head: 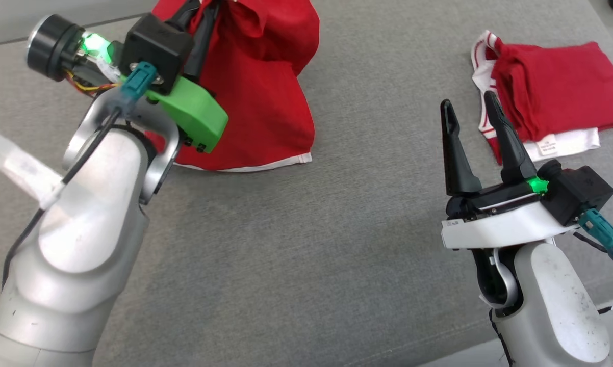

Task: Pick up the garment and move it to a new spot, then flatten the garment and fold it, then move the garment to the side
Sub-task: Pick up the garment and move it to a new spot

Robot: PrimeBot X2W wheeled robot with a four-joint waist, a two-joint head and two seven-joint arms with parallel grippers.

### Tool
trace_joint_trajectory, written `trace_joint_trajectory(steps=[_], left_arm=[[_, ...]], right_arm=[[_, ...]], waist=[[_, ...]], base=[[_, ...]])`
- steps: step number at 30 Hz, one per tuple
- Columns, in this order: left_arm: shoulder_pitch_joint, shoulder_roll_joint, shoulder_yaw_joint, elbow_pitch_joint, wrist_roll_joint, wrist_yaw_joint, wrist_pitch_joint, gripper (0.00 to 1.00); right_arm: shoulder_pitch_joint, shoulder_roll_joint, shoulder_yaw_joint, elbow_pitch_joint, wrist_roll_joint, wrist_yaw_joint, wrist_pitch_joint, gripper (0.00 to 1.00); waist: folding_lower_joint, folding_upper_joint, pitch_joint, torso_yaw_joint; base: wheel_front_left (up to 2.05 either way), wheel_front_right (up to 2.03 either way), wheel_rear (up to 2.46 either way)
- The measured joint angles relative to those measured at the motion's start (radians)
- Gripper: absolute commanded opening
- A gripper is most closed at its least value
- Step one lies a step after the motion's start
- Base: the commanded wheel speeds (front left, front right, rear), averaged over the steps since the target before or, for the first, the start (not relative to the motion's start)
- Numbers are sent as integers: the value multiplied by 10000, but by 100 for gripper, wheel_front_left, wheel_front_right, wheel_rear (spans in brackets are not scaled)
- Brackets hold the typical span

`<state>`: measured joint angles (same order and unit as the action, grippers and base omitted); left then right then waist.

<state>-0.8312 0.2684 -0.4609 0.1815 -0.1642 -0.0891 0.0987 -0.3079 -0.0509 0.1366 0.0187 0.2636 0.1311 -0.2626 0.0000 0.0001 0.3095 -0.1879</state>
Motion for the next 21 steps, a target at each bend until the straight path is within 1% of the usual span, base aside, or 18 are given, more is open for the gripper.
trace_joint_trajectory(steps=[5,6,7,11,14,17,21], left_arm=[[-668,-146,-362,1563,424,-35,-280,1],[-846,-192,-385,1925,460,-10,-384,64],[-1024,-253,-405,2309,520,35,-514,100],[-1507,-533,-491,3536,545,73,-1003,100],[-1704,-740,-497,4096,522,127,-1536,100],[-1732,-867,-443,4464,414,186,-2107,100],[-1697,-892,-52,4600,50,397,-2880,100]], right_arm=[[-90,-2,104,-75,426,0,0,100],[-95,-6,84,-92,470,0,0,100],[-94,-8,73,-94,523,0,0,100],[-92,-6,58,-77,535,0,0,100],[-87,-4,-61,-56,493,0,0,100],[-88,4,-111,-31,280,-2,0,100],[-87,8,-182,54,-90,-2,0,100]], waist=[[0,0,503,-830],[0,0,609,-1003],[0,0,717,-1173],[0,0,1094,-1696],[0,0,1322,-1899],[0,0,1388,-1841],[0,0,1358,-1577]], base=[[0,0,0],[0,0,0],[0,0,0],[0,0,0],[0,0,0],[0,0,0],[0,0,0]])
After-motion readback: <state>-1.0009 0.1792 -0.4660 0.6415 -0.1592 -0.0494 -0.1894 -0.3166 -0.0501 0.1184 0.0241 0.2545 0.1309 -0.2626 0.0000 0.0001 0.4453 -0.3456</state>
